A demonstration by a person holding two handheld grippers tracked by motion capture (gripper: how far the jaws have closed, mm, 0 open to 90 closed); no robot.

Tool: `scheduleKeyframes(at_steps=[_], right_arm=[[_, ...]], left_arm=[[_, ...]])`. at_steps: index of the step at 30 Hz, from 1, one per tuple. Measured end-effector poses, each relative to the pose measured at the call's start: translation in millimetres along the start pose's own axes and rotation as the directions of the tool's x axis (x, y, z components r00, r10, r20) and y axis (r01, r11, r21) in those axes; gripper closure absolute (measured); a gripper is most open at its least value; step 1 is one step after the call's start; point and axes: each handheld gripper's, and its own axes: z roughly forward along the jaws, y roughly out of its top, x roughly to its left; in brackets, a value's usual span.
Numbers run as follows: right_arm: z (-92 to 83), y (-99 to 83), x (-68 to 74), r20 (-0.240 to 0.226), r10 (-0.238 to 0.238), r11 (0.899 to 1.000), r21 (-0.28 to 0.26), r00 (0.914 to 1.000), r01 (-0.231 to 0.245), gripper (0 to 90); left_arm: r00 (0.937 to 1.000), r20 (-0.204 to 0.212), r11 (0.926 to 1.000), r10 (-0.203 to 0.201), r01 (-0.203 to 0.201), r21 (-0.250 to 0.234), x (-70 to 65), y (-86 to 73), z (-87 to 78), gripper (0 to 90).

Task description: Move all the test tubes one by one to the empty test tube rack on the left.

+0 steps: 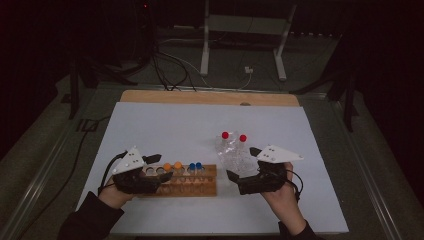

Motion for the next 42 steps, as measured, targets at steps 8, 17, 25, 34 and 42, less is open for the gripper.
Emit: scheduleKeyframes(at_steps=[8,17,25,34,42], right_arm=[[0.8,-3.8,-28.4,0.051,0.052,0.998,-0.021,0.9973,-0.051,0.0],[27.1,-20.4,-59.8,0.138,0.078,0.996,0.033,0.9874,-0.083,0.0],[55.5,-29.7,-77.2,0.199,0.079,0.992,0.083,0.9768,-0.097,18.3],[73.8,-33.1,-87.0,0.194,0.068,0.987,0.128,0.9787,-0.094,47.0],[83.4,-32.1,-86.1,0.182,0.044,0.985,0.159,0.9822,-0.074,64.4]], left_arm=[[0.9994,0.022,0.9966,-0.027,0.029,-0.077,2.1,-3.4,-15.2,7.0],[0.9997,0.019,0.9946,-0.018,0.02,-0.102,2.0,-11.0,-22.3,1.1],[0.9995,0.022,0.9946,-0.023,0.025,-0.1,2.7,-12.9,-22.5,1.1],[0.9994,0.027,0.9948,-0.021,0.023,-0.099,3.6,-13.2,-23.2,1.1],[0.9991,0.035,0.9953,-0.025,0.028,-0.093,4.5,-13.5,-23.2,1.1]])
